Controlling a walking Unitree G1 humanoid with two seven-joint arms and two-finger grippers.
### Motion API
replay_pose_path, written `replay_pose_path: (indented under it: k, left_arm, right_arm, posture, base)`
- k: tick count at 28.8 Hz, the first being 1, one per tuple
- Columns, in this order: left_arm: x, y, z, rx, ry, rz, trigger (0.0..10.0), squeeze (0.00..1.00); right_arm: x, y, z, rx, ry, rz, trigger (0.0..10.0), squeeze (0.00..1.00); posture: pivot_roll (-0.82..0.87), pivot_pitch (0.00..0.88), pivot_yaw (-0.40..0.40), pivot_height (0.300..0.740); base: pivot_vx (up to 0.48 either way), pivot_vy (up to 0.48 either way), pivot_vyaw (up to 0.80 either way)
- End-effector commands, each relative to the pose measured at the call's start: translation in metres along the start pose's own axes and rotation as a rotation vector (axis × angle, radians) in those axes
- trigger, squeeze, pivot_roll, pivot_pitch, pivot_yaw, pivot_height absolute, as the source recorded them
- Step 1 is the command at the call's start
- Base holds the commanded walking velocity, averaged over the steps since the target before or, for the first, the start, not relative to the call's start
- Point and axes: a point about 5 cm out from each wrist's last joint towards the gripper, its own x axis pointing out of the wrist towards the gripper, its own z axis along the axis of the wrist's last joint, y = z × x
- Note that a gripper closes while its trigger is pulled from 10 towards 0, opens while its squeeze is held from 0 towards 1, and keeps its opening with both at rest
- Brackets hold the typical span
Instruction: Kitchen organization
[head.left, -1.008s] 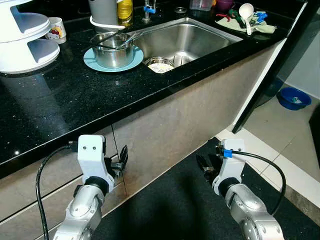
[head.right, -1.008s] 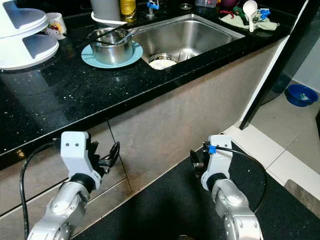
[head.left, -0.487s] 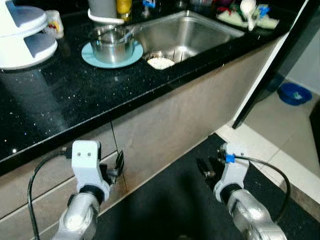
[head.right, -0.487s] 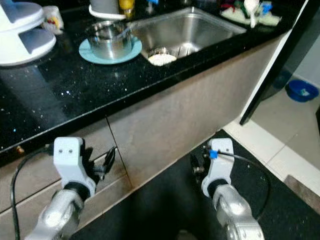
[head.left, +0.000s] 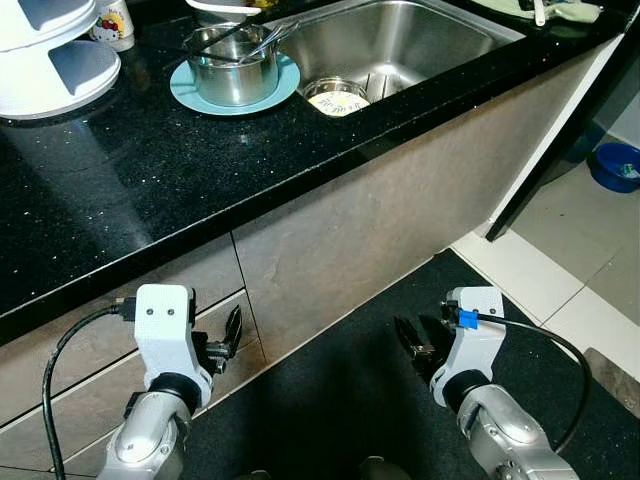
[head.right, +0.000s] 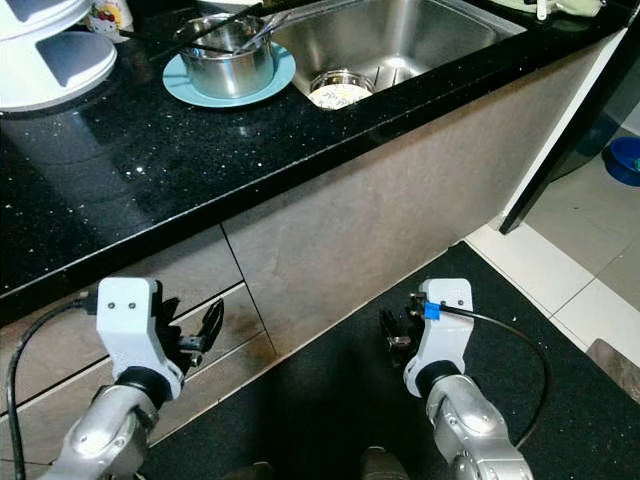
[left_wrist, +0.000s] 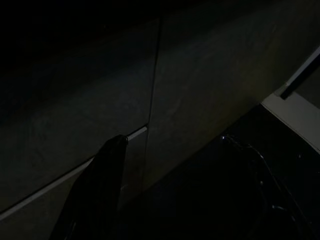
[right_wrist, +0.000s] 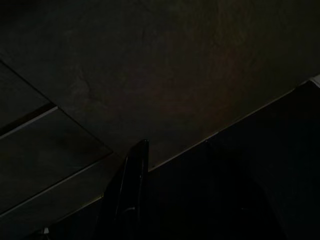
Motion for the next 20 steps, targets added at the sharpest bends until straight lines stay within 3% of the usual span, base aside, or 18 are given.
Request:
replay_pose_path:
  k: [1,11,20]
  left_arm:
    - [0.0,-0.002,-0.004,-0.003,0.021,-0.006,10.0,0.0]
    - [0.008,-0.004,-0.008,0.0,0.026,-0.009,10.0,0.0]
    - [-0.01,-0.003,-0.004,0.001,0.026,0.006,10.0,0.0]
  right_arm:
    - [-0.001,-0.001,-0.002,-0.008,0.013,-0.009,10.0,0.0]
    - [0.005,-0.005,-0.006,-0.017,0.023,-0.011,10.0,0.0]
    - [-0.008,0.001,-0.005,0.002,0.033,0.018,10.0,0.0]
  posture:
    - [0.0,0.16,0.001,0.74]
    - [-0.02,0.113,-0.012,0.74]
    - [0.01,0.214,-0.016,0.74]
  base:
    - [0.0,0.0,0.0]
    - [0.0,0.0,0.0]
    - [0.0,0.0,0.0]
